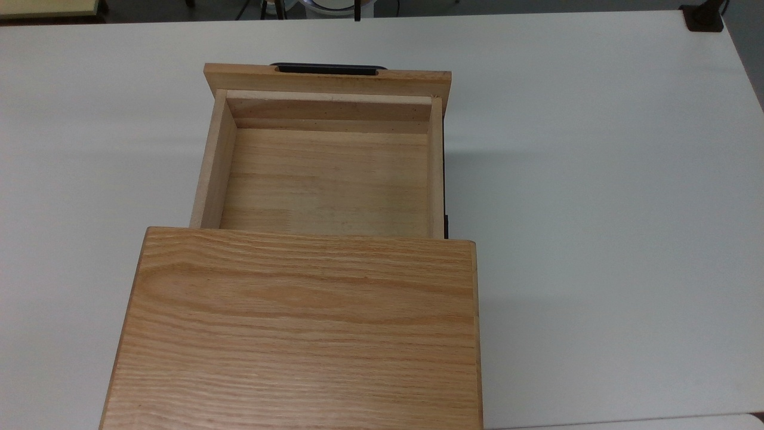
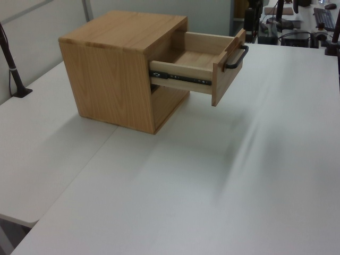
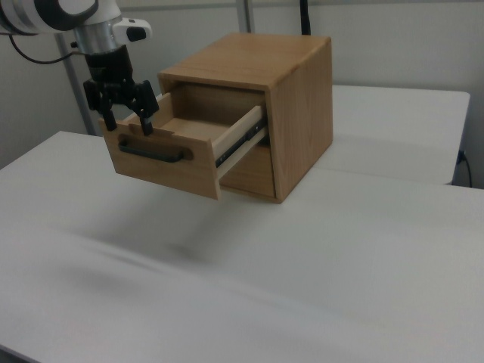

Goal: Close the drawer by sliding it

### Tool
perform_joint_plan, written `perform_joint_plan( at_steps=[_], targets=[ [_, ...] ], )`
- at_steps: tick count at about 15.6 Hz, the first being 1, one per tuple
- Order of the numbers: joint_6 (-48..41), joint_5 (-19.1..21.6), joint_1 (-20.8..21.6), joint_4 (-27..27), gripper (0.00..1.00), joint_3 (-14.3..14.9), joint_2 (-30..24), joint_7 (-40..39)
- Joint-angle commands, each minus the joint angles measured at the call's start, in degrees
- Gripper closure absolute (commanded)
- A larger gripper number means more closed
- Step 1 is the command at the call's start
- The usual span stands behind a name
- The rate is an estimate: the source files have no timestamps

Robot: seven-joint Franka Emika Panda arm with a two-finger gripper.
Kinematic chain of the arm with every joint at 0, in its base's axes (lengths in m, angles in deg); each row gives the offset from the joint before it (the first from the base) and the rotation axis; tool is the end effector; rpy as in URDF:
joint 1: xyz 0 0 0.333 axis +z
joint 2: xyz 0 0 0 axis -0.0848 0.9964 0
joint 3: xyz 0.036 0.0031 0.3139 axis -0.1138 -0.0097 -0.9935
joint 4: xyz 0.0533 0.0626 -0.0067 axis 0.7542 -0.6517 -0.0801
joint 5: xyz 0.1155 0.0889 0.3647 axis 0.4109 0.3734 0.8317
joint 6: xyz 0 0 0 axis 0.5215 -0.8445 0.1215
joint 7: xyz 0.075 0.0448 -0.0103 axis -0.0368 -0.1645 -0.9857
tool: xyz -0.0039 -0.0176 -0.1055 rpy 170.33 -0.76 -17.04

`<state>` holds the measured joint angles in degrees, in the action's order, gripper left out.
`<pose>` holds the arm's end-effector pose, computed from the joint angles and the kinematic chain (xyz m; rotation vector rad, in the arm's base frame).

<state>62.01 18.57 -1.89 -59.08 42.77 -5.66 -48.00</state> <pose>0.5553 0.0411 0.6310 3.0986 0.1151 -0.0082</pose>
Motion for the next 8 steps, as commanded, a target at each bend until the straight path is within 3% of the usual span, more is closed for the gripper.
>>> perform_joint_plan(
  at_steps=[1,3,8],
  targets=[
    [-2.63,0.95,-0.60,-1.63,0.00,0.49,-2.39,-10.30],
    [-2.72,0.69,-0.51,-2.50,0.02,0.49,-2.39,-11.64],
    [-3.43,0.43,-0.60,-6.19,0.46,0.49,-2.31,-9.19]
  ],
)
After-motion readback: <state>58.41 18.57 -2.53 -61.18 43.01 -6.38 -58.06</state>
